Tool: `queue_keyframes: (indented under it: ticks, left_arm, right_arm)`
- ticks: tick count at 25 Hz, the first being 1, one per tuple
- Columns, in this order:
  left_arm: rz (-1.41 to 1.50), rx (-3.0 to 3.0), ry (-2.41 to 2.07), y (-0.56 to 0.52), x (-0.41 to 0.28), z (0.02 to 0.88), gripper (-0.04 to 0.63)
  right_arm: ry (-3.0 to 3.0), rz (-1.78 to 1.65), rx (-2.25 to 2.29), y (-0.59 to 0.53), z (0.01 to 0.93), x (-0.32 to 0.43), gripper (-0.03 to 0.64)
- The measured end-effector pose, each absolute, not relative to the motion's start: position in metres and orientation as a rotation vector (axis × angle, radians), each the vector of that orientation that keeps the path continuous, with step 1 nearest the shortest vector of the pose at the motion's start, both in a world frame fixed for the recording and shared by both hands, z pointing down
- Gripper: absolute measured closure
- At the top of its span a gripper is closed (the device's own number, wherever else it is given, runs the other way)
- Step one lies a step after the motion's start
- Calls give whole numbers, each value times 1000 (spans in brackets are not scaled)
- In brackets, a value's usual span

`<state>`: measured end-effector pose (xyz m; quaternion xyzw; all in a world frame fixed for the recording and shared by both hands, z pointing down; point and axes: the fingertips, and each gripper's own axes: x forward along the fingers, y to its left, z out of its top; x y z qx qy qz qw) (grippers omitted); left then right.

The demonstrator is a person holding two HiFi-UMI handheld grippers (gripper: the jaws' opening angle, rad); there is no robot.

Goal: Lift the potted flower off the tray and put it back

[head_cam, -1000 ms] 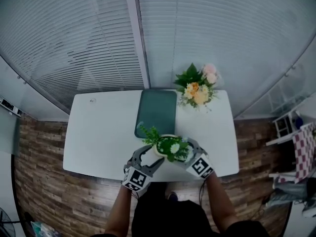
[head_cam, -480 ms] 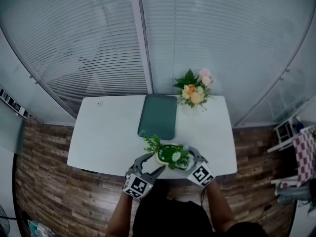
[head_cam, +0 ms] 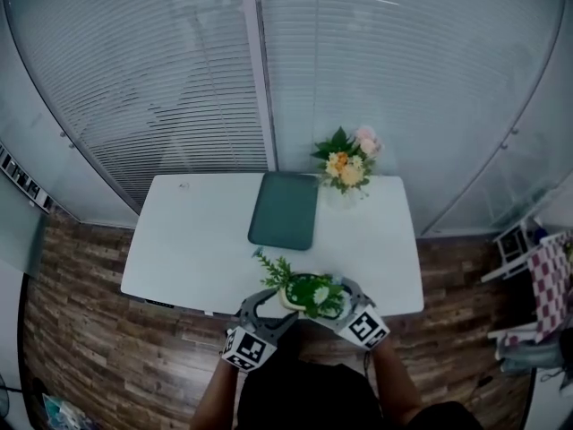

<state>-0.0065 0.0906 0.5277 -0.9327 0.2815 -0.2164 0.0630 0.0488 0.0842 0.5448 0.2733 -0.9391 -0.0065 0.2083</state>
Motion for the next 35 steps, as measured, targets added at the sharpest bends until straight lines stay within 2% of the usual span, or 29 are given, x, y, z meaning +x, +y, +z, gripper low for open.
queue_keyframes:
  ticks: [18, 35]
  left_arm:
    - [-669, -2831, 845, 120, -9, 527, 310]
    - [-637, -2874, 818, 87, -7, 526, 310]
  right_arm:
    - [-2632, -18, 738, 113, 543, 47, 219]
    - [-2594, 1, 759, 81, 541, 50, 219]
